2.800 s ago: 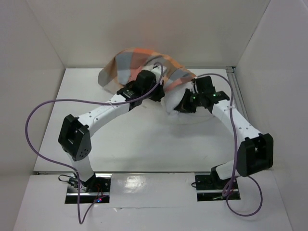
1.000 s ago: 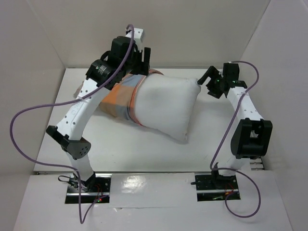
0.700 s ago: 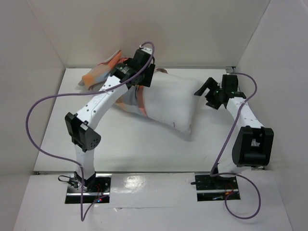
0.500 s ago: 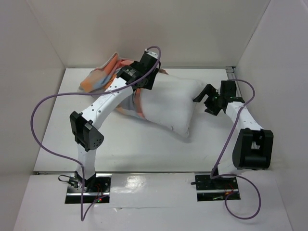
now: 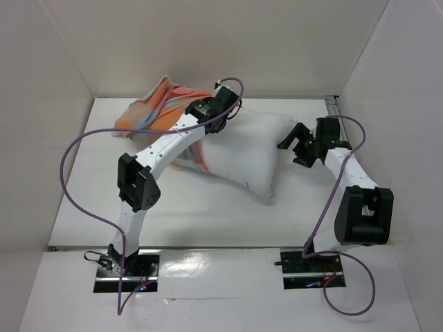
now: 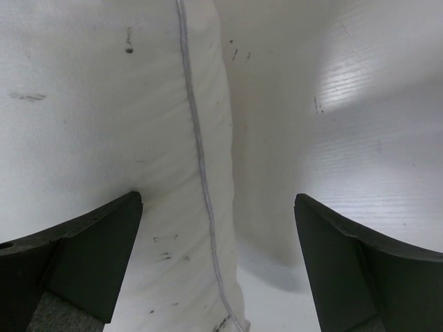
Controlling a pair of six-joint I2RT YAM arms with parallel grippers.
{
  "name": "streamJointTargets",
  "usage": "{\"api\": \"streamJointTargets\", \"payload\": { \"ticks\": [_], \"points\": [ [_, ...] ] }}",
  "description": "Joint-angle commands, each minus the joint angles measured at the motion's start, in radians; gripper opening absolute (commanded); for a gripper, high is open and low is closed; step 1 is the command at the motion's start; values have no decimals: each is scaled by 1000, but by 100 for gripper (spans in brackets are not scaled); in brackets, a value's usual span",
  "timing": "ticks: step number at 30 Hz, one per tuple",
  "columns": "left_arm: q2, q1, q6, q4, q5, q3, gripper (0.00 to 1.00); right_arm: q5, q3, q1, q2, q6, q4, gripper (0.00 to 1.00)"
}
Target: Put the pillow into the pillowcase
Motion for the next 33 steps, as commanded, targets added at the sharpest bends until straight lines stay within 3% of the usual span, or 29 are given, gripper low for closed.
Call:
{"api": "streamJointTargets", "payload": {
  "ticks": [1,2,3,5,7,9,10,11,12,13,15,18,23,25,26,28,29,30,32,33],
  "points": [
    [7,1,8,4,-57,45,33,-63,-12,7,-24,-16,40,96],
    [17,1,8,4,-48,45,24,-74,-25,7,-24,-7,50,95],
    [17,1,8,-7,-48,57,0,-101,-26,7,-24,5,68,94],
    [17,-19,8,-18,0,89,0,-129,-58,25,-24,26,111,91],
    [8,-74,51,-18,90,136,0,-195,-90,37,-15,88,176,73],
    [-2,-137,82,-8,317,185,0,-243,-145,66,-6,198,329,52],
    [-3,-172,82,-8,418,213,0,-291,-160,79,-6,239,392,28],
    [-3,-238,68,16,531,251,0,-304,-171,91,23,284,450,19],
    [-3,-260,50,43,792,252,0,-313,-171,117,35,324,539,8],
    [-12,-272,-7,91,939,229,0,-324,-180,131,48,400,578,0],
    [-36,-263,-85,295,1245,90,0,-335,-202,166,59,482,709,0],
    [-11,-208,-185,340,1353,67,0,-306,-211,200,31,545,747,0],
    [-30,-110,-175,246,1264,80,0,-217,-214,200,-67,471,601,0],
    [-67,-81,-155,216,1179,57,12,-197,-248,191,-105,459,554,0],
    [-79,-56,-142,184,1157,57,30,-188,-262,191,-127,459,553,0],
    [-101,-47,-118,142,1080,57,51,-179,-274,191,-191,424,500,21],
    [-123,-36,-92,90,1053,57,69,-163,-274,191,-229,389,462,53],
    [-139,-36,-83,67,1016,66,78,-146,-262,180,-248,349,410,70],
    [-179,-36,-73,25,896,51,86,-96,-211,169,-277,212,236,95],
    [-232,-36,-73,13,855,4,86,-80,-194,169,-302,164,184,99]
  ]
}}
